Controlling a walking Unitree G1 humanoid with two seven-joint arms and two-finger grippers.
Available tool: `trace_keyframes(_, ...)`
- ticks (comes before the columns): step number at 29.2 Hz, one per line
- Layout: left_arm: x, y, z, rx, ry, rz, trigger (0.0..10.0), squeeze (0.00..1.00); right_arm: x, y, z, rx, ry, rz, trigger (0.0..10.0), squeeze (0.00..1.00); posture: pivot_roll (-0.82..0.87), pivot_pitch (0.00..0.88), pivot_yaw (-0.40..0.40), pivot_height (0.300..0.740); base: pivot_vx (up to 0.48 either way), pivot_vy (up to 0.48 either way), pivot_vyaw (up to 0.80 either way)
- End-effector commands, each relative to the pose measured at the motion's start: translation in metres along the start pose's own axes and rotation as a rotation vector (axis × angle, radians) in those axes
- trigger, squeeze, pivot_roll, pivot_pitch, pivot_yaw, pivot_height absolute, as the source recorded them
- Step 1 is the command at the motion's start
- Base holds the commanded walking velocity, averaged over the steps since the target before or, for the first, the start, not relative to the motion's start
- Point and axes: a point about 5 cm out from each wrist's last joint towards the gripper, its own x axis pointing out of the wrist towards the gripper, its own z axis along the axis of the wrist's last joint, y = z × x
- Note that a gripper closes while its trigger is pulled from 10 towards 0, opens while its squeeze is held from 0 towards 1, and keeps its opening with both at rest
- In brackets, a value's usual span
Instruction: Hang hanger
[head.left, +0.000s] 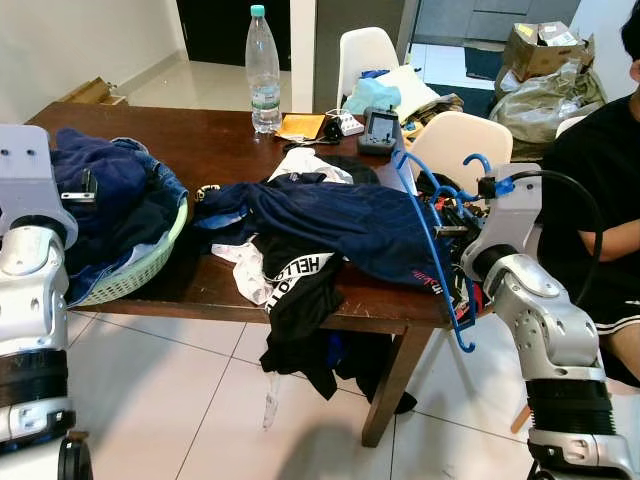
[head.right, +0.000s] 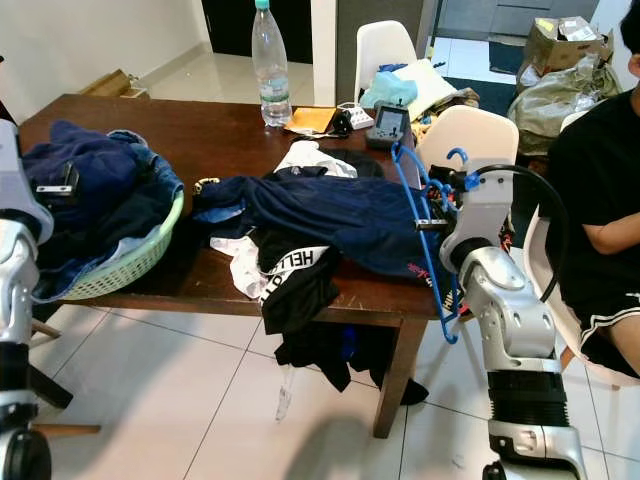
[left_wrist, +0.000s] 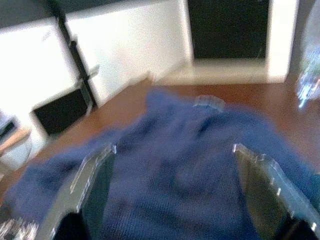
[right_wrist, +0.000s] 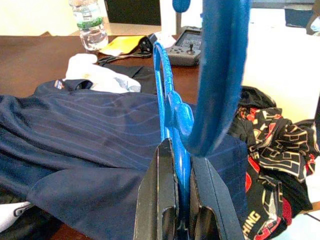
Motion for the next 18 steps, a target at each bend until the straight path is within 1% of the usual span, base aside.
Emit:
trace_keyframes(1, 0.006, 0.004, 0.004, -0.011, -0.018, -0.005, 10.0, 1.0, -0.001, 0.0, 0.003, -0.007, 0.003, 0.007, 10.0, 0.0, 0.09, 0.118, -0.038, 0.74, 0.0, 0.0, 0.0)
trace_keyframes(2, 0.009, 0.001, 0.008, -0.014, -0.026, -0.02, 10.0, 1.0, -0.002, 0.0, 0.003, -0.013, 0.008, 0.012, 10.0, 0.0, 0.08, 0.13, -0.044, 0.74, 0.0, 0.0, 0.0)
trace_keyframes(5, 0.012, -0.001, 0.008, -0.022, -0.02, -0.035, 10.0, 1.0, -0.003, 0.0, 0.004, -0.019, 0.012, 0.015, 10.0, 0.0, 0.07, 0.135, -0.047, 0.74, 0.0, 0.0, 0.0)
trace_keyframes(6, 0.014, -0.004, 0.006, -0.027, -0.004, -0.049, 10.0, 0.21, -0.004, -0.001, 0.004, -0.024, 0.015, 0.017, 10.0, 0.0, 0.07, 0.137, -0.048, 0.74, 0.0, 0.0, 0.0)
trace_keyframes(7, 0.014, -0.004, 0.006, -0.027, -0.004, -0.049, 10.0, 0.21, -0.004, -0.001, 0.004, -0.024, 0.015, 0.017, 10.0, 0.0, 0.07, 0.137, -0.048, 0.74, 0.0, 0.0, 0.0)
trace_keyframes(8, 0.016, -0.006, 0.003, -0.037, 0.017, -0.064, 10.0, 0.0, -0.005, -0.001, 0.005, -0.028, 0.017, 0.018, 10.0, 0.0, 0.06, 0.142, -0.052, 0.74, 0.0, 0.0, 0.0)
trace_keyframes(9, 0.016, -0.006, 0.003, -0.037, 0.017, -0.064, 10.0, 0.0, -0.005, -0.001, 0.005, -0.028, 0.017, 0.018, 10.0, 0.0, 0.06, 0.142, -0.052, 0.74, 0.0, 0.0, 0.0)
trace_keyframes(10, 0.017, -0.008, -0.002, -0.049, 0.046, -0.078, 10.0, 0.0, -0.006, -0.002, 0.007, -0.035, 0.019, 0.019, 10.0, 0.0, 0.04, 0.147, -0.056, 0.74, 0.0, 0.0, 0.0)
trace_keyframes(16, 0.018, -0.012, -0.013, -0.064, 0.1, -0.08, 10.0, 0.0, -0.008, -0.006, 0.011, -0.051, 0.021, 0.015, 10.0, 0.0, 0.03, 0.15, -0.061, 0.74, 0.0, 0.0, 0.0)
trace_keyframes(17, 0.018, -0.012, -0.015, -0.063, 0.105, -0.075, 5.8, 0.0, -0.007, -0.006, 0.011, -0.052, 0.022, 0.014, 10.0, 0.0, 0.03, 0.15, -0.061, 0.74, 0.0, 0.0, 0.0)
trace_keyframes(18, 0.018, -0.012, -0.015, -0.063, 0.105, -0.075, 5.8, 0.0, -0.007, -0.006, 0.011, -0.052, 0.022, 0.014, 10.0, 0.0, 0.03, 0.15, -0.061, 0.74, 0.0, 0.0, 0.0)
